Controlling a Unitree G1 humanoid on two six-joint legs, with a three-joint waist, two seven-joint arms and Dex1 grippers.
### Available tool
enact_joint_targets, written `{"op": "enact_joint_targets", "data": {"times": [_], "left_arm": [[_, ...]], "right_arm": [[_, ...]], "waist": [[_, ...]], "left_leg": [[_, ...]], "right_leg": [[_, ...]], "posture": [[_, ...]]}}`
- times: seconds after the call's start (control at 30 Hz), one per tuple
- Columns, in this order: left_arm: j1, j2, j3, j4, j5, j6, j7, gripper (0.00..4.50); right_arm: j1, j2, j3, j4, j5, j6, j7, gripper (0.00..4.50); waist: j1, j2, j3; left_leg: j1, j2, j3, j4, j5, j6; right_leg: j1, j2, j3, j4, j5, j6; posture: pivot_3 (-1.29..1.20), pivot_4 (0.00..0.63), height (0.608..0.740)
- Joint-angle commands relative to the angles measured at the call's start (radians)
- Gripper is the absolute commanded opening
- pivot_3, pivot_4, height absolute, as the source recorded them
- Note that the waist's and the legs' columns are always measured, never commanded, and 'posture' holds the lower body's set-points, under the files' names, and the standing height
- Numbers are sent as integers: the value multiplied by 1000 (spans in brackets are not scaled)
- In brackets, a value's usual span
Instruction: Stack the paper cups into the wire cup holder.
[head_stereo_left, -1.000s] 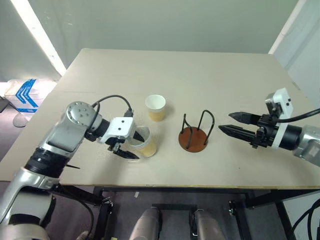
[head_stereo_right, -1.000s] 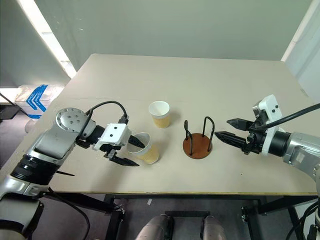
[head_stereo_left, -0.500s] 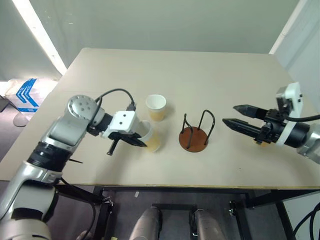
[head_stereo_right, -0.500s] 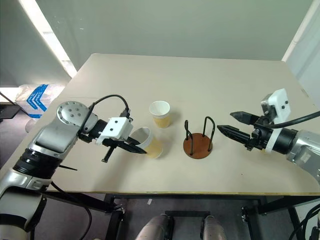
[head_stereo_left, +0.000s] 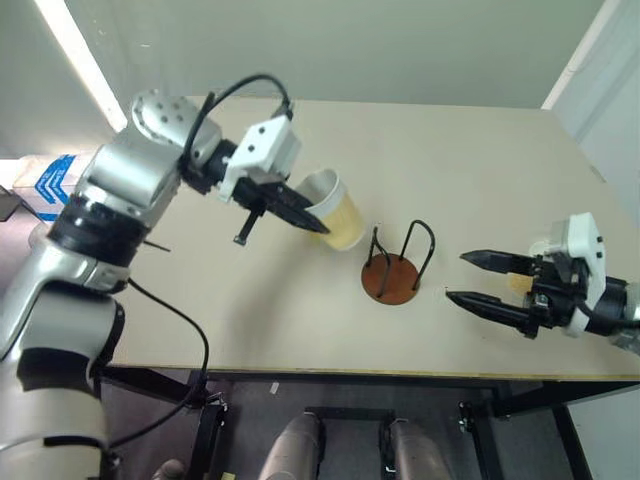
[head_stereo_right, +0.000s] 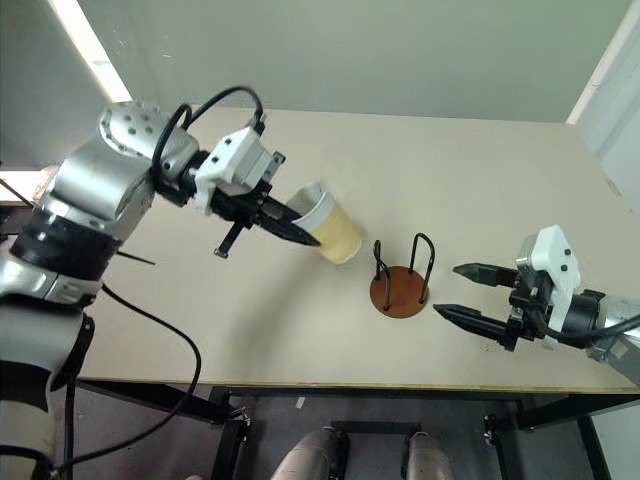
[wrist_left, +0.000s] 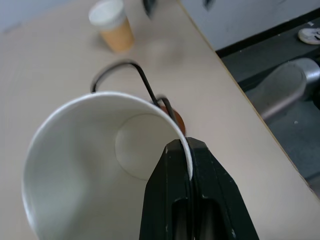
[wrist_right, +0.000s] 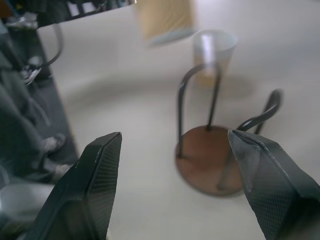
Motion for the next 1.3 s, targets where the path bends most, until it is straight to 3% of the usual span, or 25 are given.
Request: {"op": "enact_joint_targets", "data": {"times": [0.03,0.2,0.4,0.67,0.97,1.3], "left_arm": [[-108,-45,-66,100,-51,-70,-35,16],[-201,-130,-166,250,-56,-187,-35,16],[-254,-241,-270,393,-26,-326,-35,16],[-296,-355,-284,495,-28,-386,-35,16],[-353,-356,-277,501,-105,-370,-35,16],[-344,-428,-312,545,-65,-405,-35,16]], "right_arm": [[-3,-19,-63,-42,40,-22,5,3603],[-62,-20,-47,-19,33,-9,-90,3603],[-30,-23,-98,-38,59,25,-157,3603],[42,-14,-190,-89,124,45,-212,3603],[121,-9,-260,-113,165,33,-240,3603],[179,-18,-314,-94,149,14,-216,3603]], "waist": [[-1,0,0],[-1,0,0],[4,-1,0],[22,0,0],[28,-1,0],[29,-1,0]], "left_leg": [[0,0,1,0,0,0],[0,0,2,1,1,4],[-1,0,3,2,7,11],[-6,0,6,11,-5,14],[-8,0,9,16,-11,17],[-4,0,11,19,-11,19]], "right_leg": [[0,0,0,0,0,1],[2,0,2,-3,1,6],[3,0,2,-9,4,20],[3,-1,3,-11,2,27],[4,-1,4,-11,0,30],[7,-1,7,-11,0,30]], "posture": [[0,150,740],[0,150,740],[0,150,740],[0,150,740],[0,150,740],[0,150,740]]}}
